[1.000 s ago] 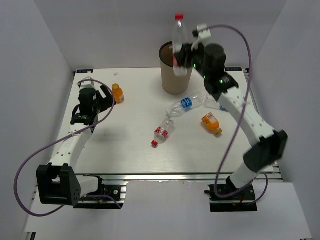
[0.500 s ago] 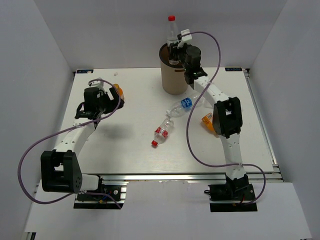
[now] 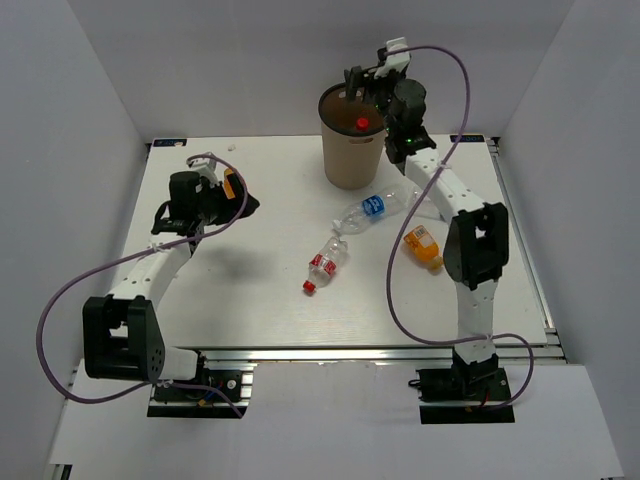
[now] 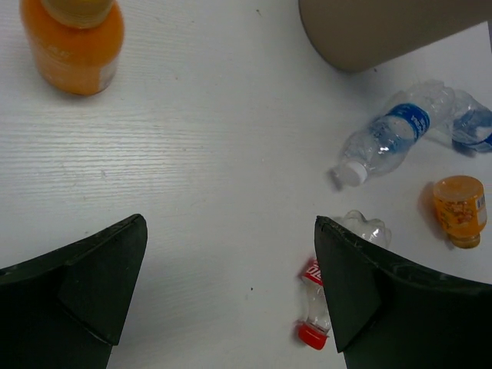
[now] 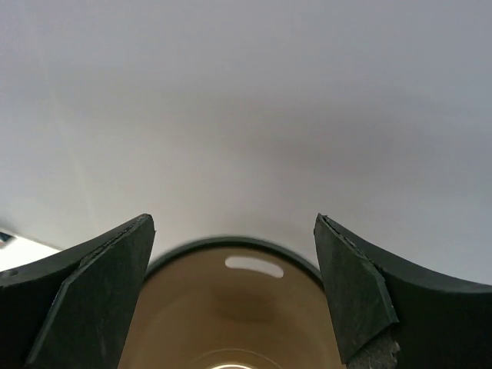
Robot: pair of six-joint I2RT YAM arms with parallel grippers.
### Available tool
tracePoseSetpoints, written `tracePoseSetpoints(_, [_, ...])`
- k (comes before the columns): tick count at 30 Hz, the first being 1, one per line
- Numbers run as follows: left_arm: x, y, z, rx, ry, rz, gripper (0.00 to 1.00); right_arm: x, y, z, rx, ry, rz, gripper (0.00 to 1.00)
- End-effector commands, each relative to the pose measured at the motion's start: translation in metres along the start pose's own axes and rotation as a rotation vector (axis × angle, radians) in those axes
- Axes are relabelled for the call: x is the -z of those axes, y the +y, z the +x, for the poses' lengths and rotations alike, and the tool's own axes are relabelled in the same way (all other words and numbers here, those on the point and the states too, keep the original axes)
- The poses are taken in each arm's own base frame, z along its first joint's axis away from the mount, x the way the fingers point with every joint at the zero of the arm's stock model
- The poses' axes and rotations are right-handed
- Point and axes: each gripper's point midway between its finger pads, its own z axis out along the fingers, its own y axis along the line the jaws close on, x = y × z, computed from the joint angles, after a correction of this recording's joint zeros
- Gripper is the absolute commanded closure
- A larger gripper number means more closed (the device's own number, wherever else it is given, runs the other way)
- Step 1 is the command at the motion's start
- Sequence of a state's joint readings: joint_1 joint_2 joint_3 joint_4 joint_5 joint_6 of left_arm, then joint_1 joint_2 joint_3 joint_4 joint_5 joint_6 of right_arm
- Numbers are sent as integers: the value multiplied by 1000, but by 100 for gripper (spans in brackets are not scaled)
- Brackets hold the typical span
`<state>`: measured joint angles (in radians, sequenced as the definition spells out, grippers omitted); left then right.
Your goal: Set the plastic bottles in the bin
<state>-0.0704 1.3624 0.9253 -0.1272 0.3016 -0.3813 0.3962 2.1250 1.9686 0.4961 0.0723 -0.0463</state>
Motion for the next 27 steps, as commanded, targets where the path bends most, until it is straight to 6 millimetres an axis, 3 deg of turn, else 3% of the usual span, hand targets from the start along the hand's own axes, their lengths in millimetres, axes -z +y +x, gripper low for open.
tracePoseSetpoints(1, [-3,-38,-8,-89,13,142,2,25,-10,-90,-41,-110,48,11])
tracePoseSetpoints(3, [-14,-64,11,-143,87,188,2,41,-12,-80,-95,-21,72,11])
tracePoseSetpoints(5, [-24,-85,30,-226,138,226,2,74,-18,-75,-119,45,110,11])
tracePoseSetpoints(6, [-25,-115,46,-286,174,293,2,88,-19,-72,-134,64,120,11])
tracePoseSetpoints(7, [-33,-121,63,-332,218,311,2,117,-24,-58,-133,107,145,11])
tracePoseSetpoints(9, [-37,-152,83,-382,253,385,2,148,-31,-45,-155,146,194,11])
tracePoseSetpoints(10, [-47,-153,99,-395,297,383,2,172,-44,-60,-170,118,260,11])
tracePoseSetpoints(11, [-53,-150,106,-411,319,336,2,194,-47,-21,-173,197,285,11])
tracePoseSetpoints(12, [-57,-156,117,-438,339,322,2,209,-51,-14,-182,214,309,11])
tracePoseSetpoints(13, [-69,-156,123,-460,358,294,2,227,-61,-23,-213,191,358,10])
tracePoseSetpoints(14, [-72,-153,133,-477,394,264,2,246,-64,4,-210,242,386,11])
tracePoseSetpoints(16, [-79,-164,146,-508,426,273,2,266,-79,4,-218,223,451,11])
tracePoseSetpoints(17, [-84,-159,162,-513,474,258,2,276,-83,16,-223,251,469,11])
tracePoseSetpoints(21, [-89,-152,190,-532,529,207,2,298,-94,20,-277,263,522,11])
tracePoseSetpoints(24, [-84,-147,198,-545,555,172,18,303,-94,16,-282,246,514,11])
tracePoseSetpoints(25, [-82,-149,196,-546,549,178,36,305,-94,14,-281,245,517,11])
tracePoseSetpoints(27, [-77,-160,184,-545,511,208,52,311,-97,14,-280,246,534,11])
